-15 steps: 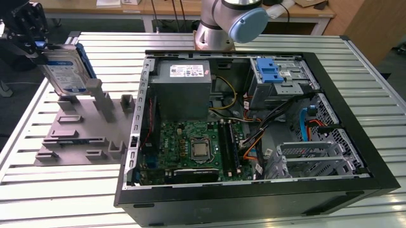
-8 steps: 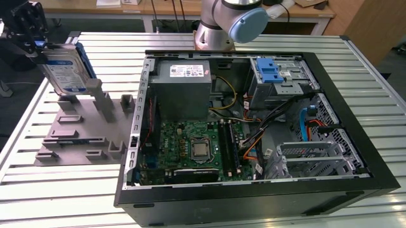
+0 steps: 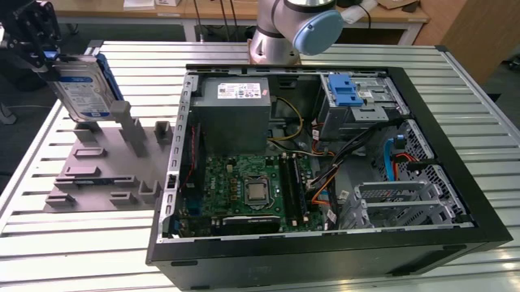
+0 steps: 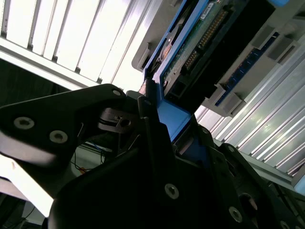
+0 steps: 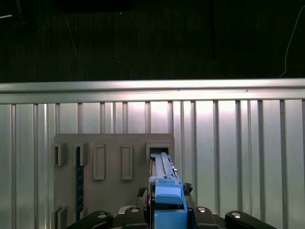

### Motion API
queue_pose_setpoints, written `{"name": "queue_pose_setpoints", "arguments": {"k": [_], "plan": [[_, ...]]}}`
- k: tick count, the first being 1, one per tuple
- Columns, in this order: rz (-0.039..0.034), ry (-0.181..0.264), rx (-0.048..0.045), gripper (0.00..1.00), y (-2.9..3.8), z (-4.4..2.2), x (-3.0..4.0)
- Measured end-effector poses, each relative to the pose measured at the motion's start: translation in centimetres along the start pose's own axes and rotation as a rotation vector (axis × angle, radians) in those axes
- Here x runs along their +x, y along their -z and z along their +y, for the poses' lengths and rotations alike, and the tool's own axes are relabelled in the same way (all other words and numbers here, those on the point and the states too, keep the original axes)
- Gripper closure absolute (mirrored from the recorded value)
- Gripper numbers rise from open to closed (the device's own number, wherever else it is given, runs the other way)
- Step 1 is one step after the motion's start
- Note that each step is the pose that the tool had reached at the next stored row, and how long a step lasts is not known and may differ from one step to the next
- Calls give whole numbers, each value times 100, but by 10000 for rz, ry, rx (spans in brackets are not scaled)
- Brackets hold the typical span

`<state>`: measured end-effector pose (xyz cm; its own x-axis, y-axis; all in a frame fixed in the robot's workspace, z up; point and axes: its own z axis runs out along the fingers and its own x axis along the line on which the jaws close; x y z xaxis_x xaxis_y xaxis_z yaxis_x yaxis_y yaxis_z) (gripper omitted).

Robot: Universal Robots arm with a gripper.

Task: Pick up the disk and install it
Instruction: 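Pick up the disk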

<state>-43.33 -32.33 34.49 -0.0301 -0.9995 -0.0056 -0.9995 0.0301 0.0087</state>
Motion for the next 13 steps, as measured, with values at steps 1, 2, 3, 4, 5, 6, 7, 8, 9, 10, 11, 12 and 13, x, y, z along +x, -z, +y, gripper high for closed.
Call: {"name": "queue_pose_setpoints", "arguments": {"k": [1,2,3,4,5,6,7,8,9,10,11,12,13], "plan": [[0,0,0,64,2,0,0],[0,0,1,64,4,0,0],[0,0,0,64,7,0,0],[0,0,1,64,10,0,0],[0,0,1,64,12,0,0],[-1,0,2,64,14,0,0],[-1,0,1,64,16,0,0],[0,0,1,64,18,0,0],[-1,0,2,64,20,0,0],[0,0,1,64,22,0,0],[0,0,1,64,24,0,0],[0,0,2,64,26,0,0],[0,0,1,64,28,0,0]]}}
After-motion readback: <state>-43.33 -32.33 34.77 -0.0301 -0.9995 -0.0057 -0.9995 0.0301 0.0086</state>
